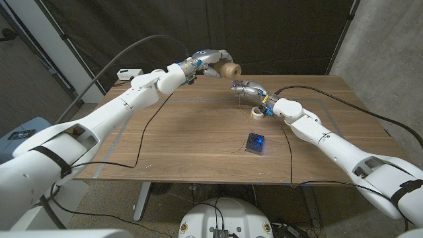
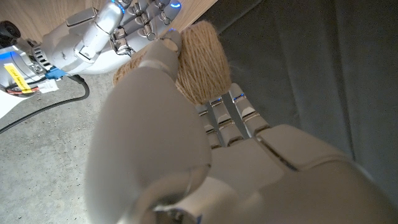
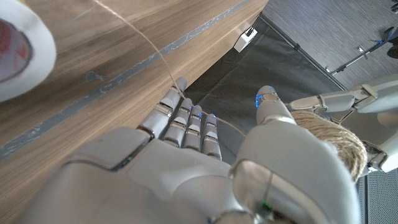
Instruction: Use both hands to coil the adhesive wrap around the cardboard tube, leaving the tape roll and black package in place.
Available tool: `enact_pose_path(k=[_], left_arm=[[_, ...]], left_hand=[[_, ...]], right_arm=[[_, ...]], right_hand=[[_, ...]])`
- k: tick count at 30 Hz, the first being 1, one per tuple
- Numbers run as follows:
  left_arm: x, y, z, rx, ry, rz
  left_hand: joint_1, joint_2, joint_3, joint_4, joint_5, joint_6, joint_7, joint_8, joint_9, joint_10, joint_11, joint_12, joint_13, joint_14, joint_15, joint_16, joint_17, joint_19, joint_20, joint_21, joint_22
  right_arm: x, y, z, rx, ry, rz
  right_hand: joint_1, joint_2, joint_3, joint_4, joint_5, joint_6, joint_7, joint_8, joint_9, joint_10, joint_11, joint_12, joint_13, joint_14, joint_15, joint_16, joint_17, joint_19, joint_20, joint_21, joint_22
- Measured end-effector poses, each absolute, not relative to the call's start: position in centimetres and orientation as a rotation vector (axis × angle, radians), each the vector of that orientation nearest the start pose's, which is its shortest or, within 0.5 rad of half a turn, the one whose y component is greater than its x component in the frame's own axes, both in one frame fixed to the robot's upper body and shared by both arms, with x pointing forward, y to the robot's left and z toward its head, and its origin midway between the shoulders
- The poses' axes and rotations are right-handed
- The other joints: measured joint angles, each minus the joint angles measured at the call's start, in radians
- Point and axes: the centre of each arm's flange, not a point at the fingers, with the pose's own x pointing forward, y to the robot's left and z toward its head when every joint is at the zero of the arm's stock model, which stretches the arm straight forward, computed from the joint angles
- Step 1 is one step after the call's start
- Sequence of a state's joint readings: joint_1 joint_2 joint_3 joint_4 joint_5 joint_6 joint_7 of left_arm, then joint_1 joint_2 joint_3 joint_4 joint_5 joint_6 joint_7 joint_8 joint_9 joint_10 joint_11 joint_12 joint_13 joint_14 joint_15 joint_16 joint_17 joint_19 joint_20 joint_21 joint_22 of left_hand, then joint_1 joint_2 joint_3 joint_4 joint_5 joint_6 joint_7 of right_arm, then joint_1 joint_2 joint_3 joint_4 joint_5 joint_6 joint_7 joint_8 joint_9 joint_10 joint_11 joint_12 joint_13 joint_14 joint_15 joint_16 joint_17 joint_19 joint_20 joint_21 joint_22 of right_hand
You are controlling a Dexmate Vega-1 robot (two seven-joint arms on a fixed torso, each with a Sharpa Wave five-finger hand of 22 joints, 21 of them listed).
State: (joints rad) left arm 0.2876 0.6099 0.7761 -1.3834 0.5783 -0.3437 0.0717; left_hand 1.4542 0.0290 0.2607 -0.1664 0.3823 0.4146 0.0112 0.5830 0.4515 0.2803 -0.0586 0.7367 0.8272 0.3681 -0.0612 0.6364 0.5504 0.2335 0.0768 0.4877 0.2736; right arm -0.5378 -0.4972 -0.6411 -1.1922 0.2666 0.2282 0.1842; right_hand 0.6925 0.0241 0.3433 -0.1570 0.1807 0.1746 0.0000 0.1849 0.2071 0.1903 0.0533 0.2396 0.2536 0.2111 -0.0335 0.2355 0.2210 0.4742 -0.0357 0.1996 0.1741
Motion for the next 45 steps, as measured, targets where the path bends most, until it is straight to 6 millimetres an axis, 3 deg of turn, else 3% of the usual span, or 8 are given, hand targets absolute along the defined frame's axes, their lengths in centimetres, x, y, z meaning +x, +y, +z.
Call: enact_pose_path(k=[11,18,26,32,37,45], left_arm=[[60.2,12.4,17.0,1.484,-1.174,-0.157],[60.1,12.3,16.9,1.479,-1.175,-0.157],[60.0,12.3,16.9,1.474,-1.175,-0.154],[59.9,12.2,16.9,1.468,-1.177,-0.151],[59.9,12.2,16.9,1.465,-1.178,-0.149],[59.8,12.1,16.9,1.461,-1.182,-0.147]], left_hand=[[0.0,0.0,0.0,0.0,0.008,0.007,0.0,0.004,0.0,0.002,0.002,0.0,0.001,0.001,0.001,0.0,0.0,0.0,0.0,0.001,0.0],[0.0,0.0,0.0,0.0,0.008,0.008,0.0,0.006,0.0,0.006,-0.003,0.0,0.004,0.009,0.002,-0.003,0.0,0.0,0.0,0.004,0.0],[0.0,0.0,0.0,0.0,0.008,0.009,0.001,0.006,0.0,0.008,-0.004,-0.003,0.007,0.009,0.002,0.0,0.0,0.0,0.0,0.008,0.0],[0.0,0.0,0.0,0.0,0.008,0.009,0.001,0.006,0.0,0.008,-0.004,-0.004,0.007,0.009,0.002,0.0,0.0,0.0,0.0,0.008,0.0],[0.0,0.0,0.0,0.0,0.008,0.009,0.001,0.005,0.0,0.008,-0.004,-0.004,0.007,0.009,0.002,0.0,0.0,0.0,0.0,0.012,0.0],[0.0,0.0,0.0,0.0,0.007,0.016,-0.002,0.007,0.0,0.018,-0.004,0.0,0.006,0.013,-0.002,0.0,0.0,0.0,0.0,0.012,-0.005]], right_arm=[[67.7,-17.7,3.1,-0.549,-0.6,0.43],[67.8,-17.5,2.8,-0.544,-0.593,0.401],[67.9,-17.2,2.6,-0.538,-0.592,0.37],[68.0,-17.0,2.3,-0.53,-0.589,0.341],[68.0,-16.8,2.3,-0.524,-0.59,0.328],[67.7,-16.8,2.1,-0.514,-0.596,0.298]], right_hand=[[0.022,-0.001,-0.011,-0.005,0.0,0.051,-0.008,0.026,0.009,0.055,-0.011,0.053,0.025,0.051,-0.007,0.012,0.009,0.019,-0.011,0.005,0.0],[0.062,-0.005,-0.019,-0.008,0.005,0.092,-0.005,0.044,0.022,0.099,-0.02,0.109,0.059,0.111,-0.008,0.034,0.027,0.056,-0.013,0.016,0.003],[0.108,-0.015,-0.039,-0.008,0.019,0.167,-0.017,0.089,0.042,0.138,-0.042,0.178,0.11,0.182,-0.01,0.071,0.065,0.097,-0.018,0.028,0.005],[0.151,-0.015,-0.065,-0.004,0.023,0.246,-0.03,0.138,0.065,0.193,-0.057,0.255,0.166,0.248,-0.012,0.116,0.119,0.146,-0.022,0.041,0.01],[0.168,-0.009,-0.076,-0.004,0.031,0.282,-0.038,0.158,0.074,0.215,-0.069,0.284,0.187,0.265,-0.014,0.133,0.144,0.162,-0.025,0.052,0.01],[0.209,-0.004,-0.095,-0.002,0.031,0.371,-0.063,0.198,0.079,0.284,-0.097,0.352,0.228,0.342,-0.017,0.186,0.193,0.224,-0.028,0.074,0.01]])
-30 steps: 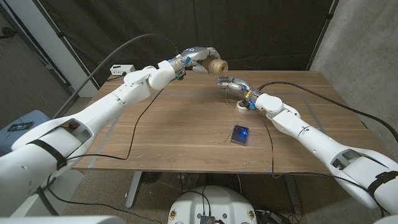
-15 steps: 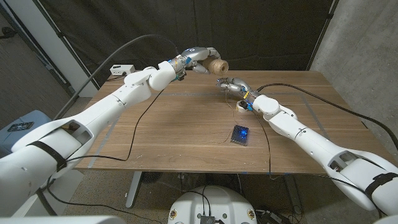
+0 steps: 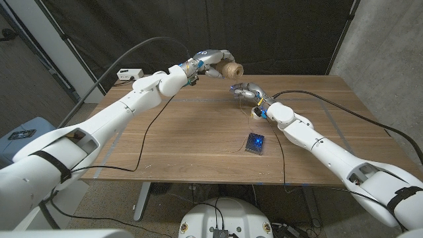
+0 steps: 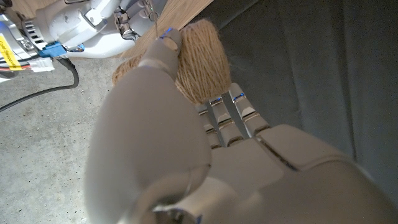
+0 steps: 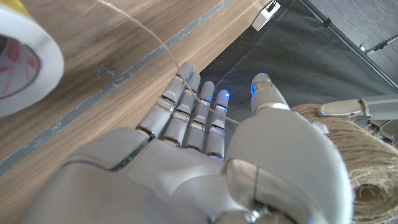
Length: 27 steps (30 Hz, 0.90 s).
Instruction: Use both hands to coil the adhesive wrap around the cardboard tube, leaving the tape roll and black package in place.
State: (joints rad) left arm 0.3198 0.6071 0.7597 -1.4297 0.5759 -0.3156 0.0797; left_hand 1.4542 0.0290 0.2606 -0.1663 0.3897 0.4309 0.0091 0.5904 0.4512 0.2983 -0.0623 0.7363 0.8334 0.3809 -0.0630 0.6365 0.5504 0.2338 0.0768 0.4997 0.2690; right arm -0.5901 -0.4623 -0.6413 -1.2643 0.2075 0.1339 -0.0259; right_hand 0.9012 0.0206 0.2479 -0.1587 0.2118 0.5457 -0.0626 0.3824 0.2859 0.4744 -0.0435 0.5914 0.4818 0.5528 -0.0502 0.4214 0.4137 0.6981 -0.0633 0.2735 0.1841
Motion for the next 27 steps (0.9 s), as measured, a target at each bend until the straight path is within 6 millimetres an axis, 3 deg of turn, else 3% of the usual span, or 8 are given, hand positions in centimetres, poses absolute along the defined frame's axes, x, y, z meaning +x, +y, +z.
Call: enact_pose_path(k=[8,15,27], left_arm=[[59.8,11.9,17.0,1.458,-1.186,-0.144],[60.1,11.9,17.1,1.455,-1.186,-0.14],[60.4,11.7,17.0,1.444,-1.188,-0.135]], left_hand=[[0.0,0.0,0.0,0.0,0.008,0.0,0.0,0.002,-0.004,0.0,0.0,0.0,-0.002,0.0,0.0,-0.001,0.0,0.0,0.0,0.0,0.0],[0.0,0.0,0.0,0.0,0.008,0.0,0.0,0.002,-0.004,0.0,0.0,0.0,-0.003,0.0,0.0,-0.002,0.0,0.0,0.0,0.008,0.0],[0.0,0.0,0.002,-0.002,0.008,0.0,0.0,0.002,-0.004,0.0,0.0,0.0,0.001,0.002,0.002,-0.002,0.0,0.0,0.0,0.008,0.0]], right_arm=[[67.4,-17.0,2.2,-0.513,-0.597,0.263],[66.9,-16.9,2.2,-0.511,-0.599,0.24],[66.2,-16.6,2.1,-0.501,-0.599,0.216]], right_hand=[[0.035,0.005,-0.014,0.003,0.0,0.097,-0.014,0.028,-0.004,0.106,-0.011,0.044,0.001,0.086,-0.009,0.035,0.019,0.061,-0.017,0.027,0.006],[0.052,0.011,-0.014,0.003,-0.005,0.145,-0.019,0.039,-0.012,0.158,-0.013,0.057,-0.014,0.129,-0.014,0.035,0.009,0.079,-0.021,0.035,0.007],[0.058,0.017,-0.013,0.003,-0.009,0.16,-0.018,0.039,-0.017,0.19,-0.027,0.065,-0.031,0.157,-0.018,0.035,0.003,0.095,-0.026,0.047,0.007]])
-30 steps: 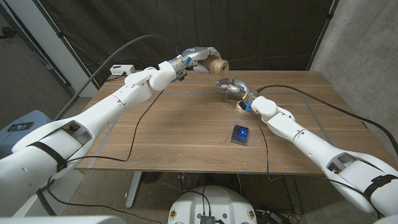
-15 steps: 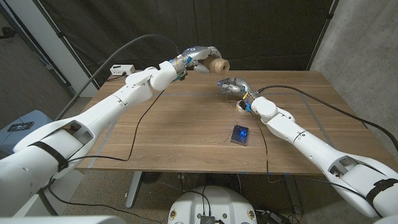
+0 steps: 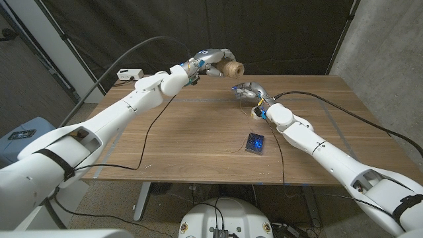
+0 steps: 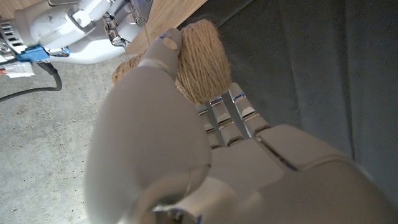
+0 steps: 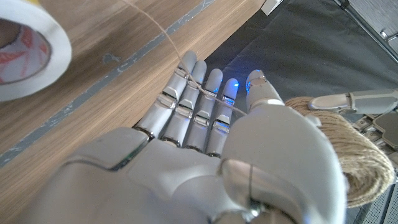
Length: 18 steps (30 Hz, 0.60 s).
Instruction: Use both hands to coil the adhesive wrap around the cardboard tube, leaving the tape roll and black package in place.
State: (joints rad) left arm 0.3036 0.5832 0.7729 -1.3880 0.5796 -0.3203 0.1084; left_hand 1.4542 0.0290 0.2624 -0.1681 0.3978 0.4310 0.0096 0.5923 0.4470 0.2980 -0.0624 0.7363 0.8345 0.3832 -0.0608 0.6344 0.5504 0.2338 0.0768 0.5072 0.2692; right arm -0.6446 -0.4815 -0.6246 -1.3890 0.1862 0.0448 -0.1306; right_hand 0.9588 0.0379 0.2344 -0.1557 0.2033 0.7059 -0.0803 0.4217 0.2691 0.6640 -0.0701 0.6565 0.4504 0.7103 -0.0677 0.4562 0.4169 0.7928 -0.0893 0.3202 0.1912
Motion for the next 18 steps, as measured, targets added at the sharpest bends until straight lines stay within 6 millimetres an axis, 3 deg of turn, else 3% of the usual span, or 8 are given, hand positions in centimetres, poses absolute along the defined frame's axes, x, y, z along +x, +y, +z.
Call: enact_pose_path(k=[18], left_arm=[[60.8,11.3,17.0,1.406,-1.193,-0.104]], left_hand=[[0.0,0.0,0.0,0.0,0.0,0.0,0.0,0.003,0.0,0.006,0.006,-0.003,0.002,0.006,0.0,0.0,0.0,-0.005,0.006,0.008,-0.005]], right_arm=[[65.1,-14.8,1.5,-0.514,-0.596,0.25]], right_hand=[[0.018,0.007,-0.003,0.003,0.0,0.009,0.002,0.0,-0.009,0.006,0.005,-0.007,-0.019,0.007,-0.004,-0.005,-0.005,0.0,0.0,0.001,0.0]])
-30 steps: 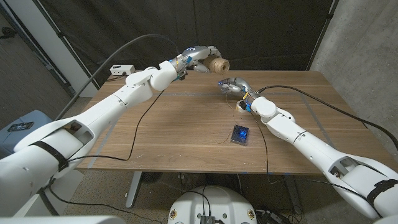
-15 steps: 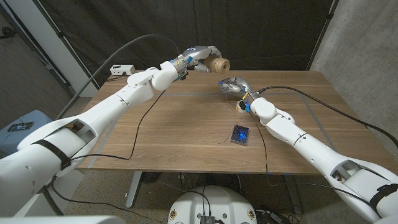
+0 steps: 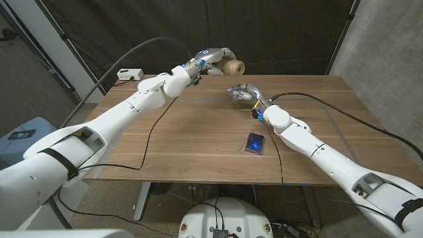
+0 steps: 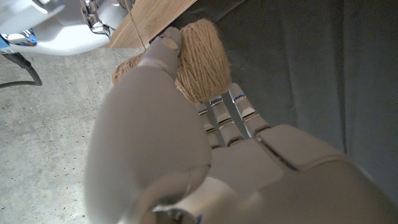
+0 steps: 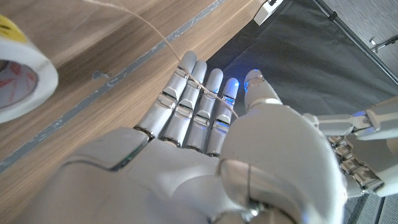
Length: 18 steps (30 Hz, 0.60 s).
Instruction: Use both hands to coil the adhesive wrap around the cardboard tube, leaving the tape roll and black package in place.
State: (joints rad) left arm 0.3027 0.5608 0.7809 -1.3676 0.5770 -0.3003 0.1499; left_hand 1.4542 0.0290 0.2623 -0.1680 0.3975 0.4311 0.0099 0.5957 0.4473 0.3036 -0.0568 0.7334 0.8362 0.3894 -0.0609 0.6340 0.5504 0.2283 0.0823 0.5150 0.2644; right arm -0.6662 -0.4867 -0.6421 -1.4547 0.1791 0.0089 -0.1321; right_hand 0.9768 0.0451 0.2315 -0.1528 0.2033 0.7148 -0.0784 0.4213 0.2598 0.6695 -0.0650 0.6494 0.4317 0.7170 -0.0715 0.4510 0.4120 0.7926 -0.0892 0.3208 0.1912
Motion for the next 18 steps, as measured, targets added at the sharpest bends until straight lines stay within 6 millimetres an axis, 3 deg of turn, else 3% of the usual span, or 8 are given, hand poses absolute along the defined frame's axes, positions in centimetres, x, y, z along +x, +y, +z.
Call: enact_pose_path(k=[7,18], left_arm=[[60.8,11.1,17.1,1.39,-1.2,-0.098],[60.9,11.1,17.2,1.374,-1.207,-0.09]], left_hand=[[0.0,0.0,0.0,0.0,0.002,0.001,0.001,0.0,0.0,0.0,0.0,-0.001,0.0,0.0,0.0,-0.002,0.0,0.0,0.0,0.0,0.0],[0.0,0.0,0.0,0.0,0.006,0.001,0.001,0.0,0.0,0.0,0.0,-0.004,0.0,0.0,0.0,-0.003,0.0,-0.005,-0.006,0.008,0.0]], right_arm=[[64.8,-14.2,1.2,-0.519,-0.596,0.261],[64.5,-13.6,1.1,-0.522,-0.601,0.262]], right_hand=[[0.008,0.008,-0.001,0.001,-0.004,0.022,-0.003,0.0,-0.005,0.025,-0.004,0.0,-0.01,0.027,-0.005,0.0,0.0,0.018,-0.004,0.013,0.0],[0.038,0.03,0.014,-0.006,-0.003,0.117,-0.019,0.015,-0.027,0.075,-0.04,-0.012,-0.046,0.089,-0.021,-0.011,-0.036,0.043,-0.014,0.025,0.0]])
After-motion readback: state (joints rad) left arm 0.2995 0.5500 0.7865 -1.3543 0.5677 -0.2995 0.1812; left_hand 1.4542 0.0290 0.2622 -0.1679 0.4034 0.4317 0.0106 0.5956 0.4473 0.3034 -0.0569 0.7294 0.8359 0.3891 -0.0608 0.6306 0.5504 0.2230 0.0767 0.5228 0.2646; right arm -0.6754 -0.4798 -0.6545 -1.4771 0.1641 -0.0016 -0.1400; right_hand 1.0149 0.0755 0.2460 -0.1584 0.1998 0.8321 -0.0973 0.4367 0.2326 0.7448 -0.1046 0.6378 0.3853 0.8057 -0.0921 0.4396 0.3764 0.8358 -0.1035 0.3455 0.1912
